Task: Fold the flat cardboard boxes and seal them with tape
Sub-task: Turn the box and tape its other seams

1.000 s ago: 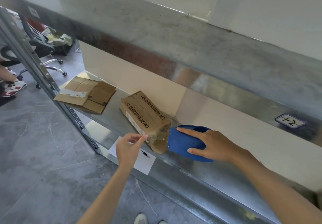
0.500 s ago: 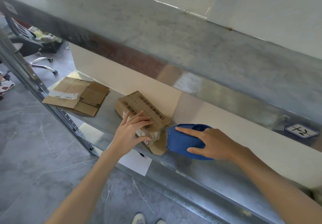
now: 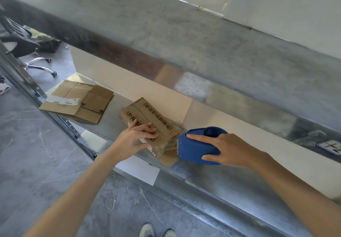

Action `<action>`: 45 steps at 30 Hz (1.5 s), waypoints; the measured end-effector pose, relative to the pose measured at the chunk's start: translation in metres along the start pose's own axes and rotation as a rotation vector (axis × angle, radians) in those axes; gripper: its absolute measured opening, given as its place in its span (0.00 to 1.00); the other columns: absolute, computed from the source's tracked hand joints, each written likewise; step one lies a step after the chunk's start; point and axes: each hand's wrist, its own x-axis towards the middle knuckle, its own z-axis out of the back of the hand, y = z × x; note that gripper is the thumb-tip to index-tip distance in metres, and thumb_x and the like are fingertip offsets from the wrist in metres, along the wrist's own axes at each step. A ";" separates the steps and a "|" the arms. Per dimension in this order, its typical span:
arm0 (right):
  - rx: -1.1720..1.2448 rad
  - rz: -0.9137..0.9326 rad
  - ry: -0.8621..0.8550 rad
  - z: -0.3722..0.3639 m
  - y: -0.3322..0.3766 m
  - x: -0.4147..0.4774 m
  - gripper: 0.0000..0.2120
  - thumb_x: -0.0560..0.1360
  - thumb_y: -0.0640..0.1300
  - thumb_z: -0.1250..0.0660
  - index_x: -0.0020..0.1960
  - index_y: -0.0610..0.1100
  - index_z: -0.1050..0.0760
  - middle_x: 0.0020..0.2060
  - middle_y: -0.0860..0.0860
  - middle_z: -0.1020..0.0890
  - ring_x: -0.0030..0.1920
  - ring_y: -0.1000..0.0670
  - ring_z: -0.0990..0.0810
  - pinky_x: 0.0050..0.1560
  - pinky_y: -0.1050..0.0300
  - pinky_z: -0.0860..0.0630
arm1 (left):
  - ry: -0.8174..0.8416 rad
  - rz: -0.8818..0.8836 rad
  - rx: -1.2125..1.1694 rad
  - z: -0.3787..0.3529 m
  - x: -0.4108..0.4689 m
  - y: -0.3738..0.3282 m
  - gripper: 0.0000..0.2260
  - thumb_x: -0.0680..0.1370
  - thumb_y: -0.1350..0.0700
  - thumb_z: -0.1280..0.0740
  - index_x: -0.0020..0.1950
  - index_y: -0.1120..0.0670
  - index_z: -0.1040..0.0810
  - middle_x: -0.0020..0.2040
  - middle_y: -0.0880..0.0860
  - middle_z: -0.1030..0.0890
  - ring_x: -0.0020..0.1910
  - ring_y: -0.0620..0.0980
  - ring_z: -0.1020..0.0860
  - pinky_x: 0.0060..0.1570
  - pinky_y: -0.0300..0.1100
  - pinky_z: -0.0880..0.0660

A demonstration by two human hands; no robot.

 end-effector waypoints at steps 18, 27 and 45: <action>-0.034 0.009 -0.017 0.007 0.004 -0.004 0.35 0.77 0.63 0.39 0.70 0.80 0.62 0.28 0.54 0.26 0.26 0.57 0.31 0.32 0.68 0.36 | -0.108 0.126 0.260 -0.039 -0.014 -0.045 0.37 0.63 0.29 0.28 0.61 0.53 0.25 0.71 0.49 0.29 0.77 0.52 0.39 0.74 0.64 0.43; -0.035 0.074 0.009 0.010 0.019 -0.009 0.31 0.78 0.66 0.43 0.71 0.79 0.61 0.43 0.57 0.21 0.33 0.57 0.31 0.35 0.66 0.37 | -0.297 0.093 0.165 -0.052 -0.029 -0.048 0.19 0.68 0.50 0.21 0.54 0.53 0.22 0.67 0.44 0.23 0.75 0.47 0.35 0.60 0.47 0.23; 0.163 0.284 0.140 0.004 0.050 0.019 0.26 0.82 0.59 0.41 0.72 0.78 0.50 0.32 0.76 0.28 0.33 0.66 0.28 0.33 0.68 0.33 | -0.109 0.105 -0.142 -0.026 -0.061 -0.005 0.21 0.71 0.61 0.23 0.59 0.53 0.26 0.70 0.32 0.34 0.78 0.39 0.45 0.67 0.55 0.28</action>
